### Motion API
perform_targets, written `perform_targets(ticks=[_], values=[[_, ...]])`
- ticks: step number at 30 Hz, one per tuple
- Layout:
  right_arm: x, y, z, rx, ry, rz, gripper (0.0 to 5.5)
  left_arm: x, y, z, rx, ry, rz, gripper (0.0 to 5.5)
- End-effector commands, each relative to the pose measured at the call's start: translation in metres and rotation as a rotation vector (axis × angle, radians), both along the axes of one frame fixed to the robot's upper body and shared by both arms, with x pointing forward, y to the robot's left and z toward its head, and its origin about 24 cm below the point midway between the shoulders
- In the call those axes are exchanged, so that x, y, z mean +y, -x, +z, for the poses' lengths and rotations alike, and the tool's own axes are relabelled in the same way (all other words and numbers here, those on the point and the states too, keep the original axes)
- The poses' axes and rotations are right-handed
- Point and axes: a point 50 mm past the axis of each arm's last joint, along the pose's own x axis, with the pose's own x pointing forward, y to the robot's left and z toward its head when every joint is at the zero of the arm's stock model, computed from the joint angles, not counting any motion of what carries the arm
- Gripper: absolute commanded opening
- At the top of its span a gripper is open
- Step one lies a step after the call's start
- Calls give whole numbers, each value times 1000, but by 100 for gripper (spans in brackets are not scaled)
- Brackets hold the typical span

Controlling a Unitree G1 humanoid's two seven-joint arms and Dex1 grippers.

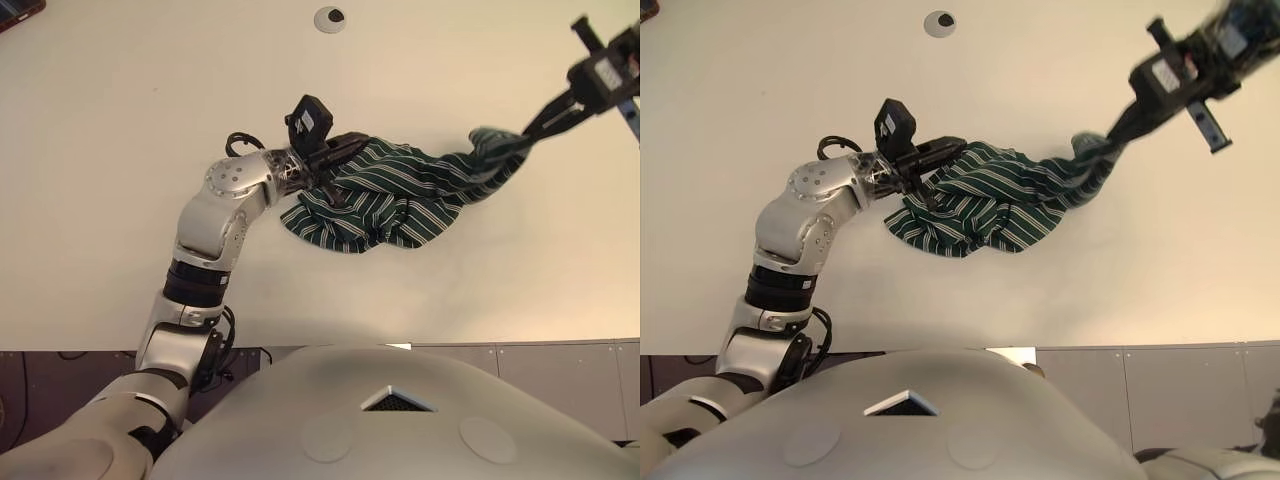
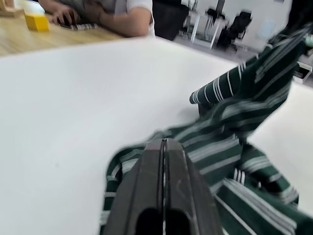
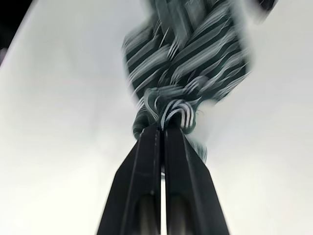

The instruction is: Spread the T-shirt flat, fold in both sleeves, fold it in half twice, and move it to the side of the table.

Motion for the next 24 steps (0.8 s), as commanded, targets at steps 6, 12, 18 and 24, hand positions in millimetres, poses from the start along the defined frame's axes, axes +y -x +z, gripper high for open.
perform_targets(ticks=[6, 12, 18, 24], values=[[-18, -11, -67, -15, 50, -157, 2, 10, 25, -40, 163, -299, -65, 0], [11, -31, -88, -175, -161, -272, 2, 30, 57, -47, 248, -395, -92, 0], [26, -35, -94, -226, -280, -295, 0, 51, 3, 26, -7, -199, 29, 18], [35, -33, -101, -210, -298, -274, 0, 40, -64, 53, 81, 75, -58, 101]])
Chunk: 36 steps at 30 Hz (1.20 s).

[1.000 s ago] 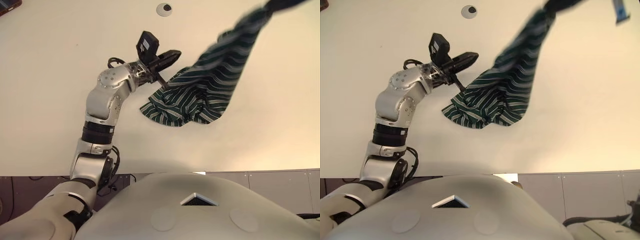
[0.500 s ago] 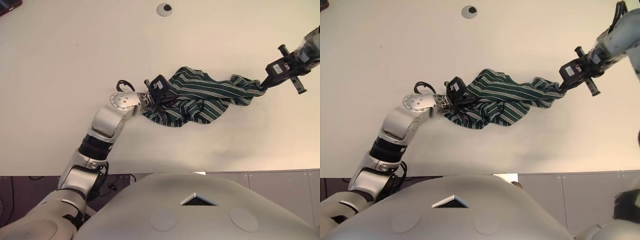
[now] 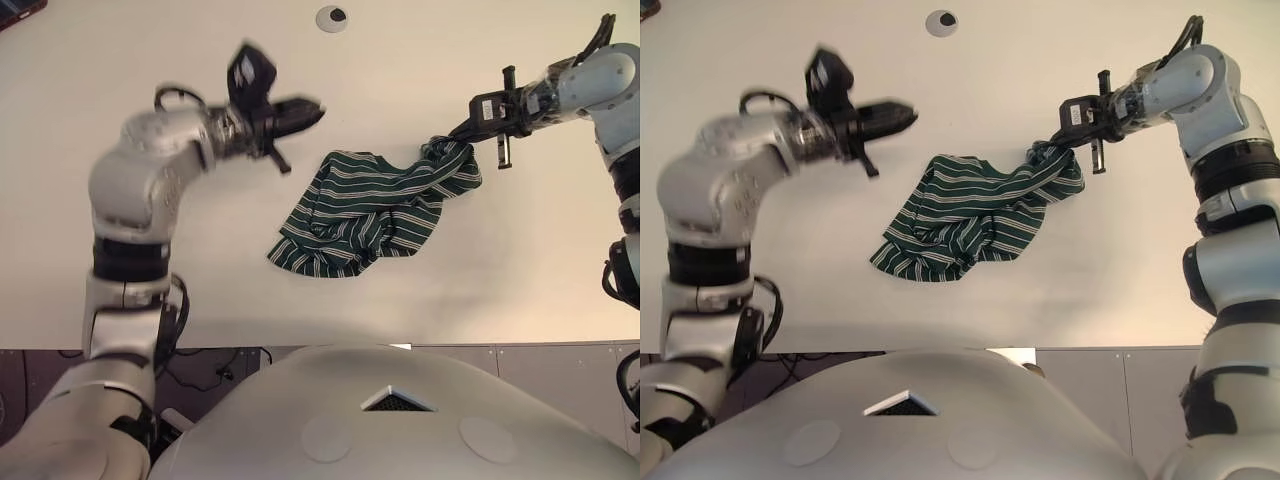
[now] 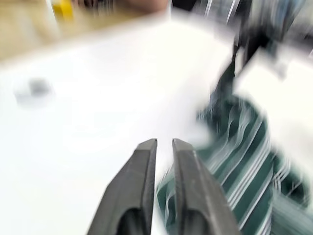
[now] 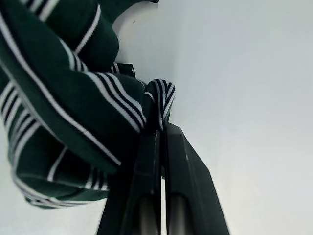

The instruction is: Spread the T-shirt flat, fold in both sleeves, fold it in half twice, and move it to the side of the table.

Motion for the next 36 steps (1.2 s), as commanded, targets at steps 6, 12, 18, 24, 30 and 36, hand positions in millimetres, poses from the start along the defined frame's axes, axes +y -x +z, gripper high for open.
perform_targets(ticks=[6, 12, 18, 24, 30, 36], values=[[15, 4, -13, 22, -16, 47, 0, -27, -27, -73, 247, -108, -73, 175], [19, 5, -18, 31, -24, 47, 0, -45, -16, -106, 373, -159, -169, 175], [21, 6, -21, 31, -28, 40, 0, -51, -11, -123, 410, -300, -231, 158], [21, 5, -22, 25, -34, 26, 0, -43, -11, -123, 419, -321, -245, 75], [20, 0, -17, -1, -68, -8, 0, -33, -23, -107, 302, -282, -194, 1], [19, -28, 28, -88, -306, -209, 0, 16, -57, -26, 69, -148, -10, 1]])
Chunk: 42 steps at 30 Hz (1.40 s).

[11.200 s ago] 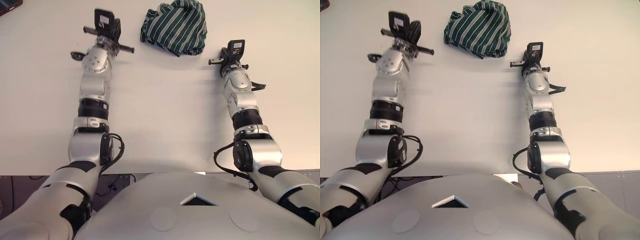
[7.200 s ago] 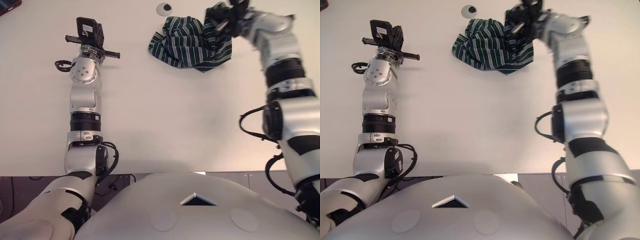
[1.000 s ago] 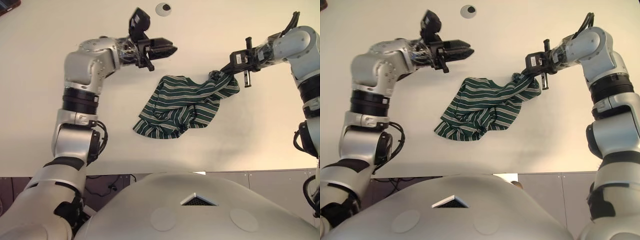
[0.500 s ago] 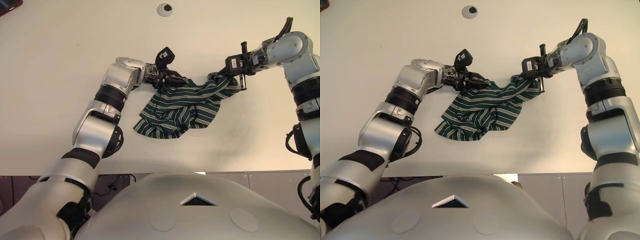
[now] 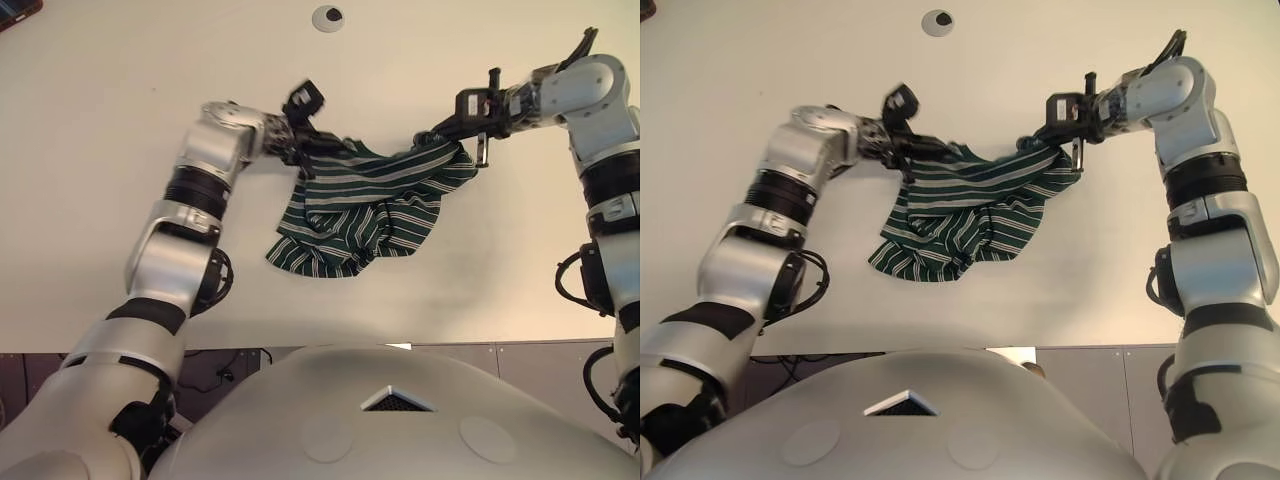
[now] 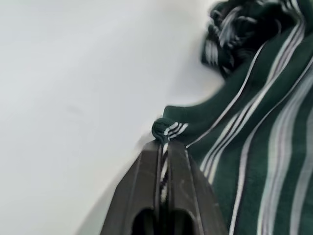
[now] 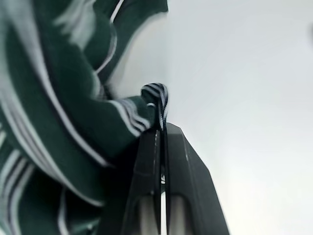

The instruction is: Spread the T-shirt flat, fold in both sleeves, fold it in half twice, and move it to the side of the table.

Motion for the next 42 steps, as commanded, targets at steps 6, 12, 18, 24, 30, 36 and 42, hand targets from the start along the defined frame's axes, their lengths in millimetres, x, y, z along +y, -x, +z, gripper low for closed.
perform_targets(ticks=[6, 12, 18, 24, 30, 36, 42], values=[[14, -54, 84, -188, -417, -359, 0, 63, -45, 116, -362, 26, 271, 1], [50, -79, 135, -384, -579, -520, 0, 70, -76, 163, -599, -30, 496, 1], [63, -88, 185, -602, -611, -665, 0, 80, -86, 218, -789, -122, 713, 1], [77, -86, 226, -797, -636, -717, 0, 93, -81, 267, -971, -203, 860, 1], [82, -80, 254, -904, -687, -720, 0, 93, -73, 300, -1093, -217, 851, 1], [69, -78, 238, -801, -559, -518, 0, 94, -68, 286, -993, -196, 576, 1], [29, -56, 213, -505, -367, -133, 0, 102, -46, 257, -791, -93, 131, 1]])
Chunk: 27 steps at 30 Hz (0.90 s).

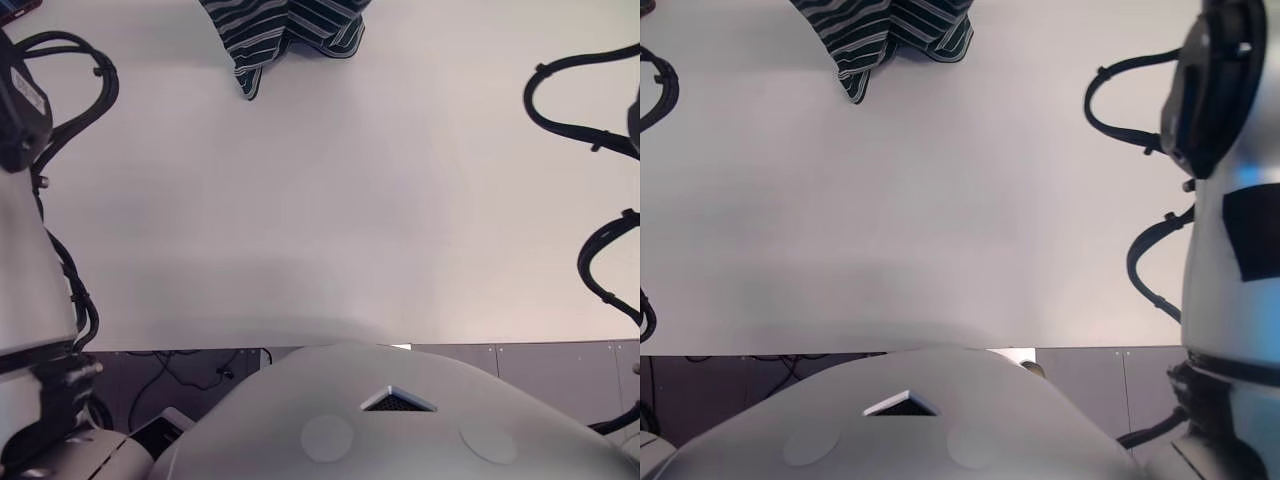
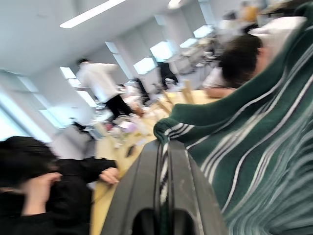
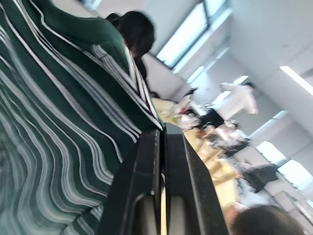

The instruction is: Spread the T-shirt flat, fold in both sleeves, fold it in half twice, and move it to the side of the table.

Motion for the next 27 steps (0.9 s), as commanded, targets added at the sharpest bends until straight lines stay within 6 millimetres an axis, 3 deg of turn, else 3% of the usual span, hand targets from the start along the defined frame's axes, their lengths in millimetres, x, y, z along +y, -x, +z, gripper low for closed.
perform_targets(ticks=[1, 4, 6, 8, 10, 11, 15, 17, 19, 22, 25, 27], values=[[-35, 23, -14, 184, 225, 276, 0, 7, 28, -21, 172, -30, -303, 1], [-59, 50, -21, 344, 422, 434, 0, -7, 84, -34, 309, -56, -516, 1], [-64, 79, -38, 463, 538, 522, 0, -23, 122, -47, 428, -93, -622, 1], [-64, 110, -72, 623, 654, 628, 0, -33, 153, -75, 570, -212, -678, 1], [-57, 131, -113, 765, 680, 744, 0, -37, 178, -120, 711, -346, -702, 1], [-55, 140, -138, 830, 685, 781, 0, -40, 187, -144, 768, -380, -695, 1], [-64, 166, -215, 925, 833, 784, 0, -56, 217, -210, 857, -435, -617, 1], [-62, 177, -239, 935, 854, 754, 0, -58, 228, -231, 875, -484, -567, 1], [-60, 190, -252, 962, 841, 738, 0, -58, 238, -244, 897, -518, -535, 22], [-59, 213, -265, 1019, 819, 732, 60, -58, 260, -260, 949, -574, -529, 68], [-62, 221, -266, 1058, 783, 720, 114, -55, 271, -267, 974, -602, -522, 118], [-66, 221, -254, 1109, 689, 735, 146, -55, 274, -256, 987, -539, -549, 123]])
